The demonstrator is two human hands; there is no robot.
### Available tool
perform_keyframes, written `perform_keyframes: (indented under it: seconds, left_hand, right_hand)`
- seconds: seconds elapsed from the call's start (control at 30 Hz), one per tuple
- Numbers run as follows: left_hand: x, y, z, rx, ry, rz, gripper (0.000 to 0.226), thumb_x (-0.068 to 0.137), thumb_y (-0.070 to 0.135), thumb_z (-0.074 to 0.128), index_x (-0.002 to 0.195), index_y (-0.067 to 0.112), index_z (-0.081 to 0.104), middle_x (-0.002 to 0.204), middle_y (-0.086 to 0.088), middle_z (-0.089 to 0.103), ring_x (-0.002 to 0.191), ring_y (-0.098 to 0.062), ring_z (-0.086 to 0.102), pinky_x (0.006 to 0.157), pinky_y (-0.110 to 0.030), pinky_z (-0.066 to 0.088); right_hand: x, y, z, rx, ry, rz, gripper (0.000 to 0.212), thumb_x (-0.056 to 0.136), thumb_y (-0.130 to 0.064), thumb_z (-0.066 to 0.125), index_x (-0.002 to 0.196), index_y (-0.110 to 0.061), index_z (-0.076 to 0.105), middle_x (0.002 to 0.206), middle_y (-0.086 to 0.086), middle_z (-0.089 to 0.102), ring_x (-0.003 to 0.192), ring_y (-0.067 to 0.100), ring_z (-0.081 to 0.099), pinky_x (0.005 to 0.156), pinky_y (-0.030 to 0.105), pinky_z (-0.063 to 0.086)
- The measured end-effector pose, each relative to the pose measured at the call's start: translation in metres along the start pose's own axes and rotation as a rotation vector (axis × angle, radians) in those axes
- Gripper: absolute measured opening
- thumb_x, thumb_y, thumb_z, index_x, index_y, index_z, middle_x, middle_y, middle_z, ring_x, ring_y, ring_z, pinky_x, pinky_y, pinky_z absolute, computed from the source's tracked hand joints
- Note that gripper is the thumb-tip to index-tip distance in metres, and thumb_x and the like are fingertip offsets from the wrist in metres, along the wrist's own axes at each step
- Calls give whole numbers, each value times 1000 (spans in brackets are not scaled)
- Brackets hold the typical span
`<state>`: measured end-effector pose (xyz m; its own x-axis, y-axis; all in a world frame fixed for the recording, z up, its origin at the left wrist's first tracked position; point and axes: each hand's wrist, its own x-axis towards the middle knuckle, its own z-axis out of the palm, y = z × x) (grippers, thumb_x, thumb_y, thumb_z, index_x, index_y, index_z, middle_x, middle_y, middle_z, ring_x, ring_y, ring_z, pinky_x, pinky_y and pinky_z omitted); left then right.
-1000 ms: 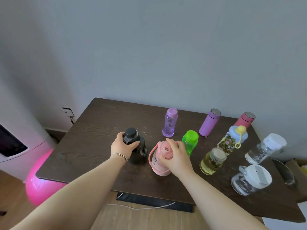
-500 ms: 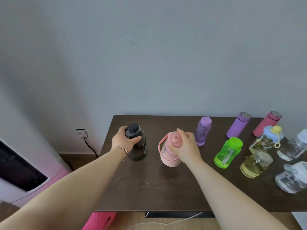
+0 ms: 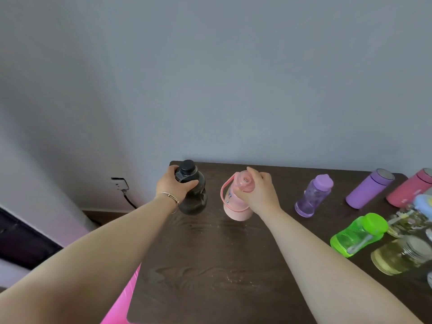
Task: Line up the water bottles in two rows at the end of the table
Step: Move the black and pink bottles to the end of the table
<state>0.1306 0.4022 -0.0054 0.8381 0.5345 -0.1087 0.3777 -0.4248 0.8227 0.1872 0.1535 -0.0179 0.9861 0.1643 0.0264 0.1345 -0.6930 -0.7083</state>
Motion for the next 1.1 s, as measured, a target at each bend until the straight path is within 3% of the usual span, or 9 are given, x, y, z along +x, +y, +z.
perform_keyframes:
  seconds: [0.3, 0.57, 0.73, 0.97, 1.1]
  left_hand:
    - [93, 5, 23, -36, 32, -35, 65, 71, 32, 83, 126, 25, 50, 105, 6, 60, 96, -23, 58, 82, -33, 47]
    - [166, 3, 44, -42, 68, -71, 63, 69, 32, 83, 123, 25, 51, 106, 5, 62, 96, -23, 58, 80, -33, 48]
    - [189, 0, 54, -6, 71, -71, 64, 69, 34, 83, 124, 24, 51, 105, 5, 60, 99, -23, 58, 90, -39, 51]
    - [202, -3, 66, -54, 95, -105, 60, 69, 32, 83, 121, 24, 53, 105, 4, 61, 95, -22, 58, 81, -32, 47]
    - [208, -3, 69, -30, 91, -100, 63, 69, 33, 83, 123, 24, 51, 105, 5, 60, 97, -23, 58, 85, -35, 49]
  right_hand:
    - [111, 5, 39, -15, -27, -43, 73, 71, -41, 79, 136, -33, 46, 130, 2, 40, 117, 26, 52, 90, 32, 46]
    - [191, 8, 72, -8, -21, -51, 72, 72, -40, 79, 135, -31, 46, 126, 1, 39, 113, 23, 52, 85, 29, 41]
    - [215, 8, 86, -9, -28, -63, 74, 72, -41, 79, 136, -31, 45, 126, 2, 39, 113, 23, 52, 88, 31, 44]
    - [230, 8, 95, 1, -13, -74, 74, 72, -40, 80, 136, -28, 46, 125, 4, 39, 111, 25, 53, 91, 33, 46]
    - [230, 7, 97, -14, -18, -70, 74, 72, -43, 79, 136, -29, 44, 126, 4, 39, 112, 25, 53, 92, 33, 47]
